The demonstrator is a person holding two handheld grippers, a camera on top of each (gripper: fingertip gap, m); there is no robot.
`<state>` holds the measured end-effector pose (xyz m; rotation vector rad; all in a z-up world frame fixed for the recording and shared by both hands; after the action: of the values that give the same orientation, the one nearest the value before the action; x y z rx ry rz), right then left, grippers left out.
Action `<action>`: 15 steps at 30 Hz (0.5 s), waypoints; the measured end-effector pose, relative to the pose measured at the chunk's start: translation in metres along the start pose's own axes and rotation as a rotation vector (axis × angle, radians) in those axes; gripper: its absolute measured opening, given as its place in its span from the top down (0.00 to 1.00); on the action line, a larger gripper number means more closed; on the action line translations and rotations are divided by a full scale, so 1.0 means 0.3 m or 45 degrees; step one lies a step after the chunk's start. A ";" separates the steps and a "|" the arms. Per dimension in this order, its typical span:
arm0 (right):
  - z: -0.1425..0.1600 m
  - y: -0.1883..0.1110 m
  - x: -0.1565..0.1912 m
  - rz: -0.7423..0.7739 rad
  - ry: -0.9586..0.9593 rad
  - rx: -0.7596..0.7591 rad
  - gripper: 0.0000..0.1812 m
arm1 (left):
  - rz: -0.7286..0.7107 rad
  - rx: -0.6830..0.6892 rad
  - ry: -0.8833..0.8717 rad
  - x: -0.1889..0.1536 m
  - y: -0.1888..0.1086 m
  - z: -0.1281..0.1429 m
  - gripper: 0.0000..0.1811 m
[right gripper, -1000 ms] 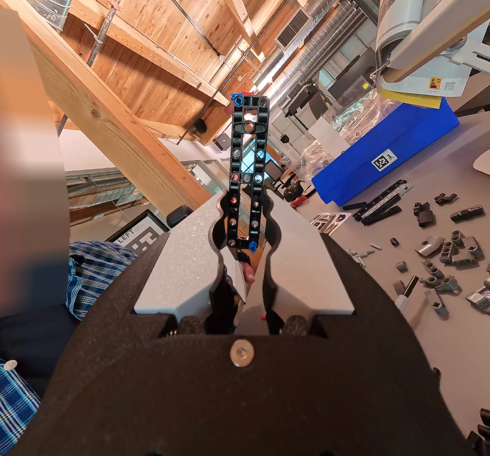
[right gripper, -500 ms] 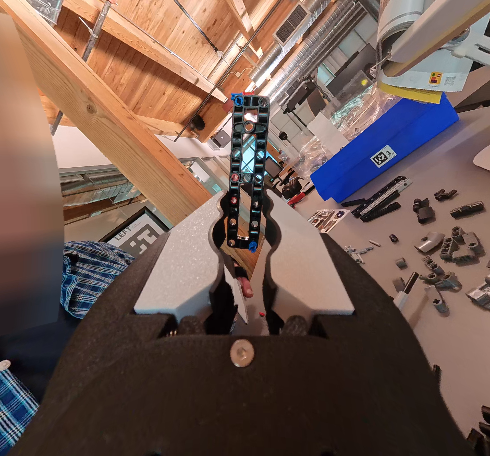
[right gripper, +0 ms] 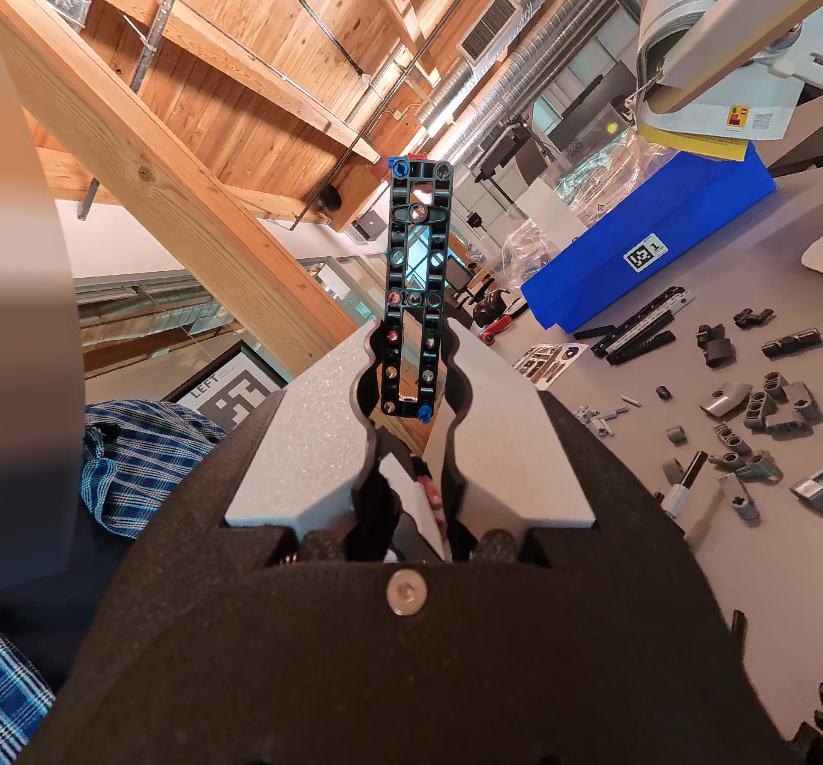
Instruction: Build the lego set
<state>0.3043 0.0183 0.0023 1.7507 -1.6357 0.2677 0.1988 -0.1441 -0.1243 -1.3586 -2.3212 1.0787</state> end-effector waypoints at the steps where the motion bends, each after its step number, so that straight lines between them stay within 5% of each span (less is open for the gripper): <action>1: 0.000 0.000 0.001 -0.004 0.004 -0.001 0.88 | -0.003 0.012 -0.010 0.006 0.010 0.008 0.88; 4: 0.000 0.001 0.004 -0.015 0.010 -0.004 0.88 | 0.011 0.005 0.013 0.003 0.034 0.015 0.96; 15: 0.006 0.008 0.007 -0.038 0.039 -0.009 0.88 | -0.069 -0.158 0.200 0.042 -0.054 -0.124 0.96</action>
<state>0.3020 0.0158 0.0031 1.7559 -1.5862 0.2734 0.2013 -0.1207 -0.0890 -1.3619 -2.3276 0.7936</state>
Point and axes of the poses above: each gripper's, where its closed fingertips meet, y out along the fingers, z out of its underside, x = y × z across the jaws, the point moved 3 cm from there along -y, back along the fingers, and after that the axes turned 8 degrees about -y, right-handed, at the moved point
